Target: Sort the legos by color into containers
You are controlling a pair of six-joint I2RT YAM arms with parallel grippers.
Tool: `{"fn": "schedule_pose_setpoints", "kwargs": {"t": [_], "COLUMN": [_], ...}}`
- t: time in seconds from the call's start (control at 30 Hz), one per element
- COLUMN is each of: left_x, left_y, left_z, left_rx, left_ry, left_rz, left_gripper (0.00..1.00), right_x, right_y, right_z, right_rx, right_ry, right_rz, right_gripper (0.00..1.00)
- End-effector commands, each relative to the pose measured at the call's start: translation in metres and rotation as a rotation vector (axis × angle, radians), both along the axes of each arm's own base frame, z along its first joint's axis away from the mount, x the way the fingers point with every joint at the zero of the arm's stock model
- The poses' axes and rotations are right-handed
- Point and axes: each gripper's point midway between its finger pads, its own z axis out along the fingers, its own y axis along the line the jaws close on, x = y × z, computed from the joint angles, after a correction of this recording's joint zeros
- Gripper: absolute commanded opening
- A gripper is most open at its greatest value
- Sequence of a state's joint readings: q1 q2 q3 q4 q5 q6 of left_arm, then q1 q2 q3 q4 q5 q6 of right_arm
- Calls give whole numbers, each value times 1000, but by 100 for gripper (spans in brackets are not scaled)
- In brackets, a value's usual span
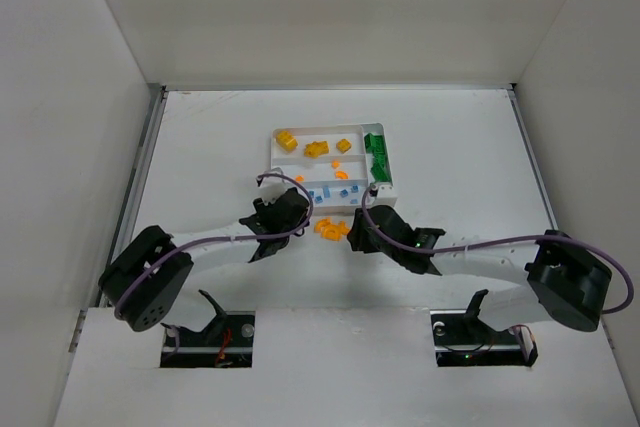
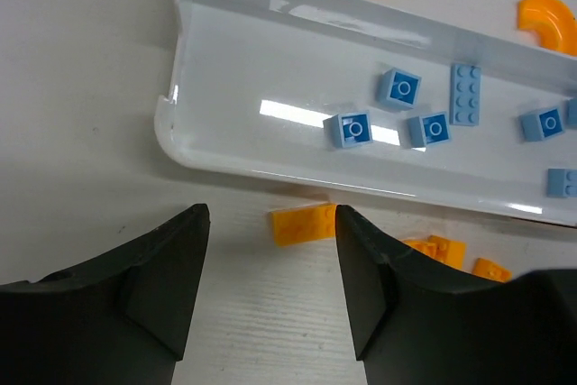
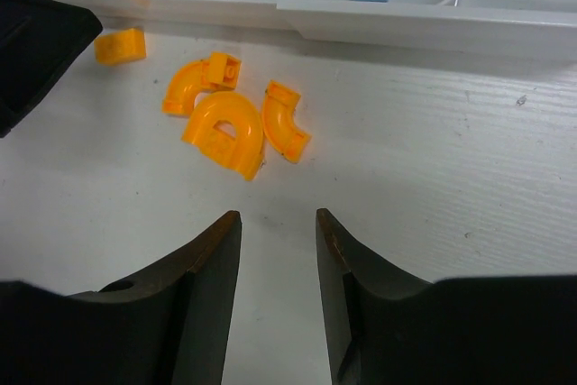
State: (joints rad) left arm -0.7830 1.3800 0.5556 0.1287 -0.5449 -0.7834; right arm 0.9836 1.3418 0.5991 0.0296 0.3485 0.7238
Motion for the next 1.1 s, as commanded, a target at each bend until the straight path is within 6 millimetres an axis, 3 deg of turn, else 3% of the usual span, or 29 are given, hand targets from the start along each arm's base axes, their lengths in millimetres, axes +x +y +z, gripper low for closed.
{"fn": "schedule_pose_setpoints", "kwargs": {"t": [0.0, 0.4, 0.53, 0.67, 0.87, 1.07], "left_x": [6, 2, 1, -9, -21, -39], "left_y": [-11, -15, -13, -8, 4, 9], "left_z": [1, -17, -22, -27, -5, 19], "left_rx": [-58, -17, 21, 18, -51, -139], "left_ry": [-14, 22, 16, 27, -42, -118], "left_rz": [-17, -20, -24, -25, -36, -87], "left_gripper": [55, 43, 27, 19, 15, 14], "right_x": [9, 10, 12, 15, 19, 22], "right_y": [10, 13, 19, 22, 29, 32], "right_z": [19, 13, 13, 9, 8, -4], "right_rx": [50, 43, 43, 42, 69, 58], "right_ry": [-31, -22, -19, -8, 21, 75], "right_rz": [-46, -49, -48, -63, -109, -173], "right_gripper": [44, 50, 49, 48, 55, 54]}}
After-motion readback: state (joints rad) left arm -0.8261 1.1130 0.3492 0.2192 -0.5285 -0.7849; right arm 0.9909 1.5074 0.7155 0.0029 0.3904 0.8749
